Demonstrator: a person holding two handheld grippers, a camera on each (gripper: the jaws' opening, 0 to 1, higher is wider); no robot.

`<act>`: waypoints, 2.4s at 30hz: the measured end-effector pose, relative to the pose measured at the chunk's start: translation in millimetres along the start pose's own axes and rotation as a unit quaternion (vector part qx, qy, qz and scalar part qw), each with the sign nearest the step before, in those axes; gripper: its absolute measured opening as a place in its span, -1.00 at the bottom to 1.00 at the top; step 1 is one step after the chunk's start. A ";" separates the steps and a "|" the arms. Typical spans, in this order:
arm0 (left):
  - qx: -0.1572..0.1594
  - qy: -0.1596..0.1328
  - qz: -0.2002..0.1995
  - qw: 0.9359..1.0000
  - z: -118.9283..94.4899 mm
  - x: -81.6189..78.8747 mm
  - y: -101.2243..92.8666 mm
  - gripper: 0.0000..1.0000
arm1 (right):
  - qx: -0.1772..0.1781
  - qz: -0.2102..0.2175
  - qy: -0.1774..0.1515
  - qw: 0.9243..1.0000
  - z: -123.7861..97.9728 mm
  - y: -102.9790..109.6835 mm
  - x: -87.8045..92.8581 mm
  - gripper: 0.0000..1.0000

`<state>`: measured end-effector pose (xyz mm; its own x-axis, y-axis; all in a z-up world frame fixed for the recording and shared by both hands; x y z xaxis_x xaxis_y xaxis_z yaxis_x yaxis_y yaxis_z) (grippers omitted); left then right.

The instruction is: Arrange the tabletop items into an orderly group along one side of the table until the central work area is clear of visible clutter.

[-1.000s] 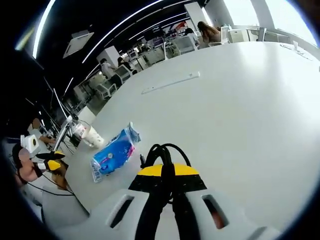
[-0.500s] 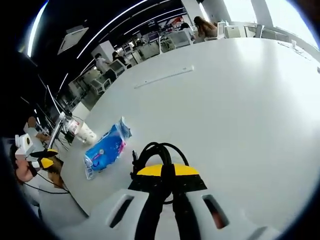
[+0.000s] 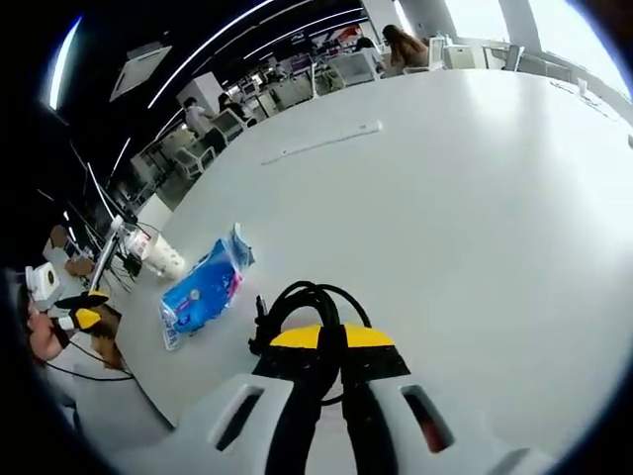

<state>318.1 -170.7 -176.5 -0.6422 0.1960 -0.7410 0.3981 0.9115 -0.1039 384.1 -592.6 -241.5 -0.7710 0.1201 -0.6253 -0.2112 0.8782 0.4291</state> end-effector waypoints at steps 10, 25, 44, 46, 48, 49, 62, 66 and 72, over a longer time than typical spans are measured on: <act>0.000 -0.002 0.000 1.000 -1.9 -0.4 0.4 -0.19 | 0.006 0.001 0.000 1.000 -0.5 -3.0 1.4 -0.92; -0.001 -0.003 0.003 1.000 -5.2 -0.3 1.8 -0.19 | 0.005 -0.018 -0.010 1.000 -5.0 1.2 -3.7 -1.00; -0.001 -0.005 0.001 1.000 -10.0 3.2 2.4 -0.19 | -0.011 -0.030 -0.014 0.999 -4.6 9.9 -6.3 -0.98; -0.001 -0.005 0.001 1.000 -10.3 3.3 3.5 -0.19 | -0.013 -0.034 -0.012 0.999 -2.8 12.5 -7.5 -0.95; -0.001 -0.005 0.000 1.000 -10.6 3.1 4.2 -0.19 | -0.017 -0.037 -0.012 0.999 -1.2 15.8 -9.1 -0.93; -0.001 -0.006 -0.001 1.000 -10.7 3.0 4.6 -0.19 | -0.019 -0.038 -0.013 0.999 -0.6 17.5 -9.8 -0.93; 0.001 -0.002 -0.004 1.000 -9.8 7.0 7.4 -0.18 | -0.046 -0.061 -0.005 0.997 10.4 37.9 -16.8 -0.85; 0.001 0.001 -0.006 1.000 -9.1 8.7 9.0 -0.18 | -0.055 -0.071 0.000 0.996 16.2 43.0 -19.9 -0.78; 0.000 0.005 -0.009 1.000 -7.6 9.1 13.4 -0.18 | -0.060 -0.077 -0.002 0.995 24.7 46.1 -27.1 -0.78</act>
<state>312.6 -154.0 -179.6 -0.6561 0.1825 -0.7323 0.3853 0.9153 -0.1171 410.1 -543.9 -220.9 -0.7216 -0.0106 -0.6922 -0.3976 0.8249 0.4019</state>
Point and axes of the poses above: the point that each gripper's makers call its tool centre point, and the gripper's own axes: z roughly forward along the fingers, y roughly to its left, x roughly out of its underside, the point moved 7 cm from there along -z, roughly backward along the fingers, and after that the axes turned 6 degrees about -x, right-handed, at the moved point
